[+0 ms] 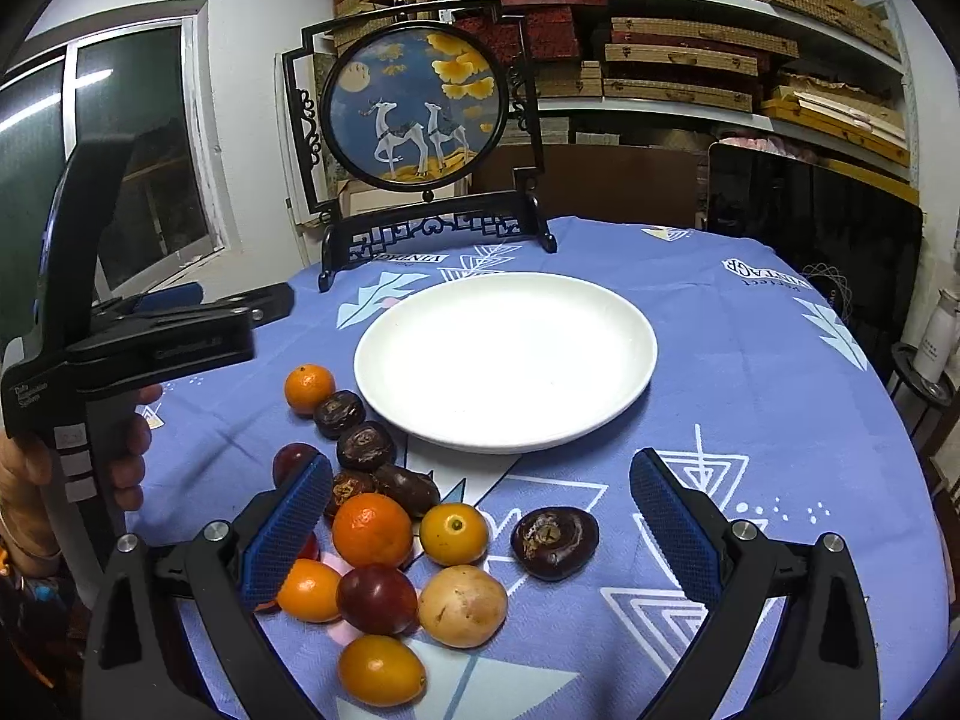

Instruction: Organize fruits

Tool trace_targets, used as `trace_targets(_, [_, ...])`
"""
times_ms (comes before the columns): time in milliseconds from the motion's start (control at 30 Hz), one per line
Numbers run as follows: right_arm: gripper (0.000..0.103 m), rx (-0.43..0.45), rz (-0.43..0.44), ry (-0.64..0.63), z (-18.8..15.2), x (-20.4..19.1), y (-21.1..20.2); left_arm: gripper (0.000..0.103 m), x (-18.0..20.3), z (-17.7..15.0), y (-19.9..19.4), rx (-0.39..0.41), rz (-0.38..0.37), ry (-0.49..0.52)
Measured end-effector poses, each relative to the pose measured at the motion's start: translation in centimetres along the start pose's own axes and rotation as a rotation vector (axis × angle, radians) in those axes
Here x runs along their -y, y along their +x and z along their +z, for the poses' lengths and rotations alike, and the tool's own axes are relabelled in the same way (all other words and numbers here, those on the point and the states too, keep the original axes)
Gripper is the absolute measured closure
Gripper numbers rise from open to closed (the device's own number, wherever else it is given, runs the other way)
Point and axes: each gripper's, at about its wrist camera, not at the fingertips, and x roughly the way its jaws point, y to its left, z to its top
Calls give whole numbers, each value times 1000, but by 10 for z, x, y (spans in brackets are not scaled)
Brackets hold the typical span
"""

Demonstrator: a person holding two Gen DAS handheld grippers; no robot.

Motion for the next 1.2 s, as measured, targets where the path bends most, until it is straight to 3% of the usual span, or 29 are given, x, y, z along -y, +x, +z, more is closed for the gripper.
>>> trace_targets(367, [3, 16, 4, -3, -2, -6, 2, 5, -6, -12, 3, -51, -9, 2])
trace_targets(600, [3, 61, 115, 42, 3, -1, -7, 5, -1, -11, 0, -36, -29, 16])
trace_targets(867, [3, -29, 146, 169, 0, 17, 8, 5, -3, -12, 3, -44, -41, 7])
trace_targets(1200, [3, -1, 120, 56, -2, 2, 5, 5, 1, -14, 9, -54, -43, 16])
